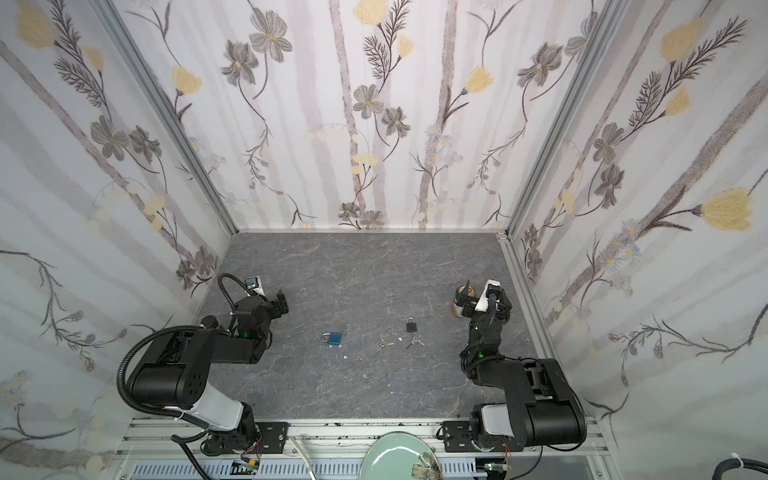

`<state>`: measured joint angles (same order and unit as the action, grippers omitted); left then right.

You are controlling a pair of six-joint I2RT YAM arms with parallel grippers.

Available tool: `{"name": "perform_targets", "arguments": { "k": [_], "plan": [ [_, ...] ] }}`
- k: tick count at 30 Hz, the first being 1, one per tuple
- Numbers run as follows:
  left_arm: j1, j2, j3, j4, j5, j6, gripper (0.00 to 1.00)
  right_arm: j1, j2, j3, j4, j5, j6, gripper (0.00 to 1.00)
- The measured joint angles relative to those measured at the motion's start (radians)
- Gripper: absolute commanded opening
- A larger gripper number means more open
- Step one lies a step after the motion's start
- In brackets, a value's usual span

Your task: Unlock with the key

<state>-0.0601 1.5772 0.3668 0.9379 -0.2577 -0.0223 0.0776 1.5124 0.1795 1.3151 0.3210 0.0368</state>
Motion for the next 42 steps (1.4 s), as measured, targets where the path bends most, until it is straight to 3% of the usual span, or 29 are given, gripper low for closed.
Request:
{"name": "perform_targets", "arguments": {
  "k": [27, 33, 37, 42],
  "plan": [
    [0.016, -0.005, 0.000, -0.003, 0.016, -0.005, 1.00, -0.001, -0.036, 0.000, -0.023, 0.000, 0.000, 1.00],
    [-0.028, -0.124, 0.102, -0.181, -0.034, 0.000, 1.00, 0.000, -0.246, 0.113, -0.238, -0.005, 0.011, 1.00],
    [-0.039, -0.188, 0.232, -0.404, -0.103, -0.035, 1.00, -0.003, -0.338, 0.165, -0.386, -0.028, 0.065, 1.00],
    [-0.028, -0.215, 0.467, -0.767, -0.090, -0.212, 1.00, -0.052, -0.417, 0.313, -0.641, -0.128, 0.295, 1.00]
  ]
}}
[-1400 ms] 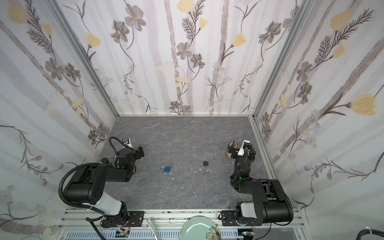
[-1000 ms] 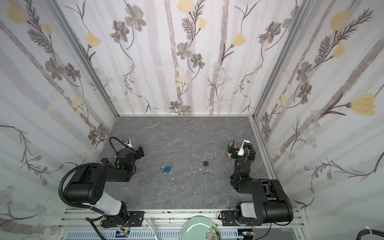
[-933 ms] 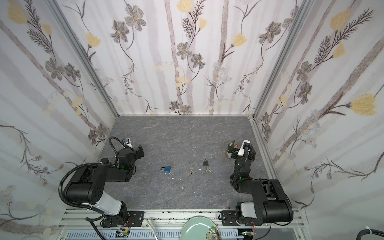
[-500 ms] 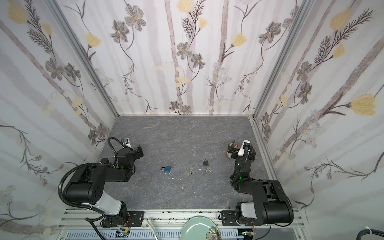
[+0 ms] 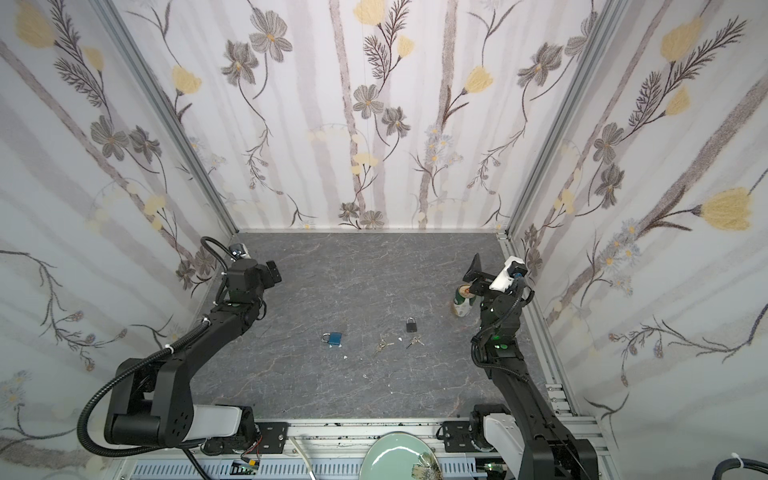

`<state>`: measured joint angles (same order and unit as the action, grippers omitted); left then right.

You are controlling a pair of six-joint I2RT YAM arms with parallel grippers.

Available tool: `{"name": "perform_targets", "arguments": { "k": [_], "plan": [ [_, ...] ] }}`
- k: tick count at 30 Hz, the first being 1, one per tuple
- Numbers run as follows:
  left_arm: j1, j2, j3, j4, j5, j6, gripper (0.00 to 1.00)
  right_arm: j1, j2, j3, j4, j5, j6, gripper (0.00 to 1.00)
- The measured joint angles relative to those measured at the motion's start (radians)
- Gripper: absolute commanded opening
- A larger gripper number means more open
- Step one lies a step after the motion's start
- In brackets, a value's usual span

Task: Unlock with the key
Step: 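Close the right gripper on the silver key ring while the left arm advances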

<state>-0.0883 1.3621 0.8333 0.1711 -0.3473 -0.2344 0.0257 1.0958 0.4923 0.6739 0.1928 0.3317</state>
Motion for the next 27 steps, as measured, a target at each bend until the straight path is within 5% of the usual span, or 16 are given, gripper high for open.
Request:
{"name": "perform_targets", "arguments": {
  "k": [7, 13, 18, 27],
  "plan": [
    [0.048, -0.019, 0.050, -0.237, 0.306, -0.277, 1.00, -0.023, -0.018, 0.046, -0.162, -0.316, 0.208, 0.82],
    [0.019, -0.116, 0.023, -0.363, 0.482, -0.400, 0.86, 0.052, -0.048, 0.117, -0.320, -0.445, 0.243, 0.57],
    [-0.043, -0.201, 0.015, -0.499, 0.539, -0.412, 0.73, 0.196, -0.028, 0.144, -0.484, -0.469, 0.232, 0.53],
    [-0.212, -0.288, -0.135, -0.632, 0.606, -0.438, 0.69, 0.512, 0.113, 0.209, -0.786, -0.286, 0.264, 0.40]
  ]
}}
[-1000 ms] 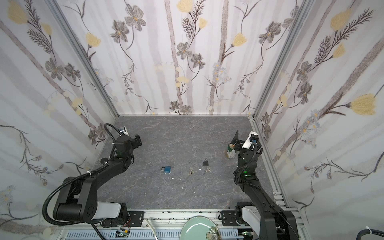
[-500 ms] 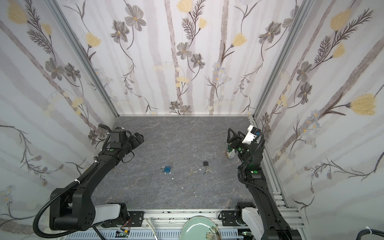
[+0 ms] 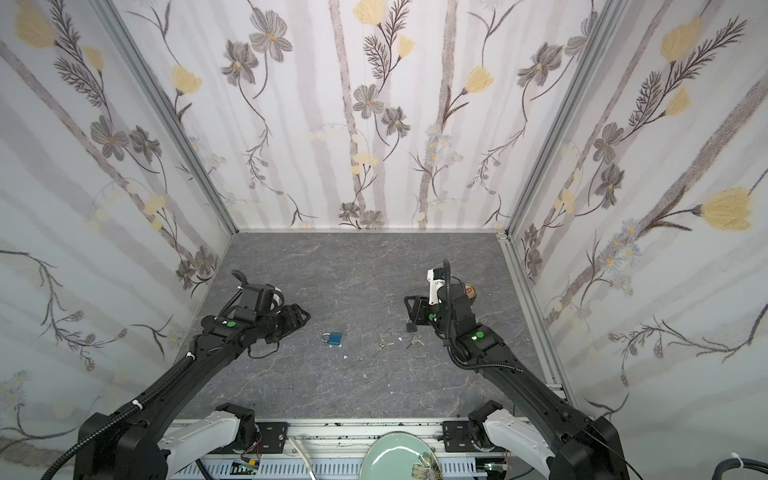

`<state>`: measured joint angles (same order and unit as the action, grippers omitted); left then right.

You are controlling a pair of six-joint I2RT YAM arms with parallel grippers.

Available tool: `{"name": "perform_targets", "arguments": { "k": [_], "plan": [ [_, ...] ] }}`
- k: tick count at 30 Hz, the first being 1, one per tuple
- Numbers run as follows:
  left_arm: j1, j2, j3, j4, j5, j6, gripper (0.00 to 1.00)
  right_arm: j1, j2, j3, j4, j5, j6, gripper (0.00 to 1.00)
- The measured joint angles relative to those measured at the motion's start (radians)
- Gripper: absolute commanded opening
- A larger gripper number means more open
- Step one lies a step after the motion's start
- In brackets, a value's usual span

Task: Unlock with the key
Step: 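Close the right gripper on the silver key ring while the left arm advances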

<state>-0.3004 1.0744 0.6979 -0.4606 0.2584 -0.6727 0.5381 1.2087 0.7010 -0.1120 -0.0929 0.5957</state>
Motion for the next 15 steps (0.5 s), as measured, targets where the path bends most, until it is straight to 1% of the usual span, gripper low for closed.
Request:
{"name": "perform_targets", "arguments": {
  "k": [2, 7, 11, 15],
  "plan": [
    [-0.021, -0.022, -0.026, -0.008, -0.006, -0.019, 0.68, 0.052, 0.074, 0.021, -0.051, 0.031, 0.033, 0.38],
    [-0.071, -0.043, -0.065, -0.006, -0.015, -0.059, 0.68, 0.184, 0.229, 0.039, -0.112, 0.019, 0.127, 0.38],
    [-0.084, -0.040, -0.083, -0.006, -0.023, -0.077, 0.69, 0.232, 0.343, 0.097, -0.123, 0.020, 0.187, 0.41],
    [-0.091, -0.038, -0.086, 0.005, -0.021, -0.090, 0.69, 0.270, 0.451, 0.152, -0.133, 0.015, 0.211, 0.42]
  ]
}}
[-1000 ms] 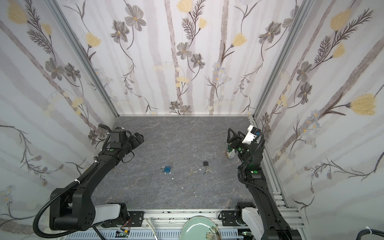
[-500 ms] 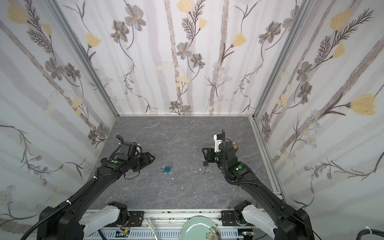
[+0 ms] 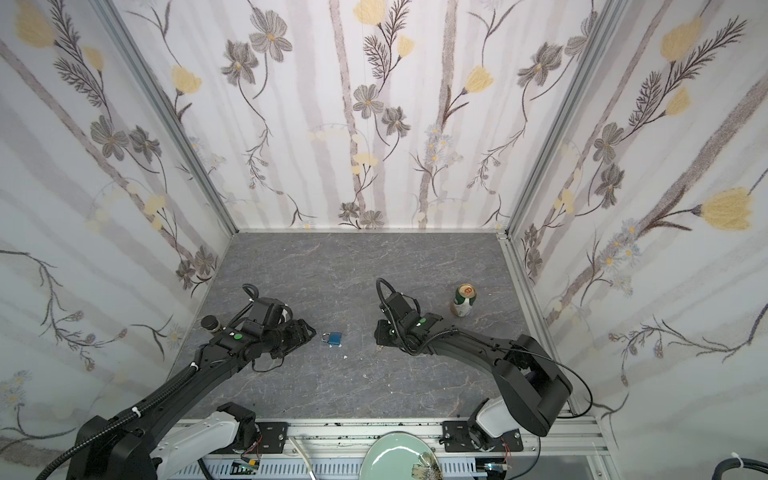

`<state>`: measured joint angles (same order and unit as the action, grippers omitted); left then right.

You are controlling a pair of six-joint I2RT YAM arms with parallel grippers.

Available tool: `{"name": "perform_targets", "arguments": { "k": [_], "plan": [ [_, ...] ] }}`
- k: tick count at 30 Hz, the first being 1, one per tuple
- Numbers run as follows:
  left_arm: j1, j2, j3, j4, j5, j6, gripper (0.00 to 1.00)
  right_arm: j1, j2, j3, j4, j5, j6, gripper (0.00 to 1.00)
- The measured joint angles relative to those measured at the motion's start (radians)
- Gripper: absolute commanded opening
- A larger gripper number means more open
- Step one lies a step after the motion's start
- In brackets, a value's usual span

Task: Unlock with the key
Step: 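Close the right gripper on the silver key ring while the left arm advances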

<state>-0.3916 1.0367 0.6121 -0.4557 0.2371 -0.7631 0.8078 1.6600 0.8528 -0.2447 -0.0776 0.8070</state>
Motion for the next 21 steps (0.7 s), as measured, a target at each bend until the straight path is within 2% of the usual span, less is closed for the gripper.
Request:
{"name": "perform_targets", "arguments": {
  "k": [4, 10, 21],
  "plan": [
    [-0.002, 0.003, -0.002, 0.005, -0.001, -0.009, 0.69, 0.010, 0.070, 0.042, -0.036, 0.009, 0.022, 0.45],
    [-0.002, -0.005, -0.020, 0.013, -0.008, -0.020, 0.70, 0.017, 0.134, 0.073, -0.070, 0.044, 0.031, 0.43],
    [-0.002, -0.019, -0.047, 0.022, -0.013, -0.028, 0.70, 0.056, 0.205, 0.090, -0.071, 0.075, 0.057, 0.30]
  ]
}}
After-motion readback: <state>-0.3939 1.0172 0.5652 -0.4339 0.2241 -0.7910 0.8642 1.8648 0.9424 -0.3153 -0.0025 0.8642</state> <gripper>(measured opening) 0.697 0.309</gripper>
